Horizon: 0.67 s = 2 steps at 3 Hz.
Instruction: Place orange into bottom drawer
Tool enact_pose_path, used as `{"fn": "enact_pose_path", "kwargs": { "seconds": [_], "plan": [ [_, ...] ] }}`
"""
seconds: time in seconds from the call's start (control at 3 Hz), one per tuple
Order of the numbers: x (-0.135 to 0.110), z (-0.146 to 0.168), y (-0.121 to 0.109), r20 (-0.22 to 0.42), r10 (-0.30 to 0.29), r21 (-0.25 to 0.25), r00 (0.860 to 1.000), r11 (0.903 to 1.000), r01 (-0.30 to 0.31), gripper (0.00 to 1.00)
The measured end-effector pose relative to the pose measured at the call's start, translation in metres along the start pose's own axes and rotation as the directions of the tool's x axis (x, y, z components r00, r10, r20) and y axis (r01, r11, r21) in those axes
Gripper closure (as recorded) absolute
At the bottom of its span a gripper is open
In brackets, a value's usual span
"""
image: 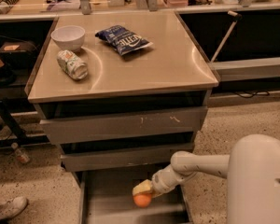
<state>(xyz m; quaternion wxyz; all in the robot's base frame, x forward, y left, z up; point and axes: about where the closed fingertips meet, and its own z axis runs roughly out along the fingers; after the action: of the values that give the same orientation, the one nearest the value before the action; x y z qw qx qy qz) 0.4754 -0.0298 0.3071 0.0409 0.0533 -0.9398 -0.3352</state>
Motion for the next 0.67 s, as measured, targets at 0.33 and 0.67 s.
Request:
{"fn": "enact_pose_path", "kwargs": {
  "seconds": [0.33,0.67],
  "plan": [
    [0.006,0.015,-0.006,0.005,0.018,-0.019,1.000,0.9996,-0.018,1.00],
    [0.007,0.048,-0.019,0.027,0.070,-0.029,0.997,0.9972,-0.069,1.00]
  ]
}}
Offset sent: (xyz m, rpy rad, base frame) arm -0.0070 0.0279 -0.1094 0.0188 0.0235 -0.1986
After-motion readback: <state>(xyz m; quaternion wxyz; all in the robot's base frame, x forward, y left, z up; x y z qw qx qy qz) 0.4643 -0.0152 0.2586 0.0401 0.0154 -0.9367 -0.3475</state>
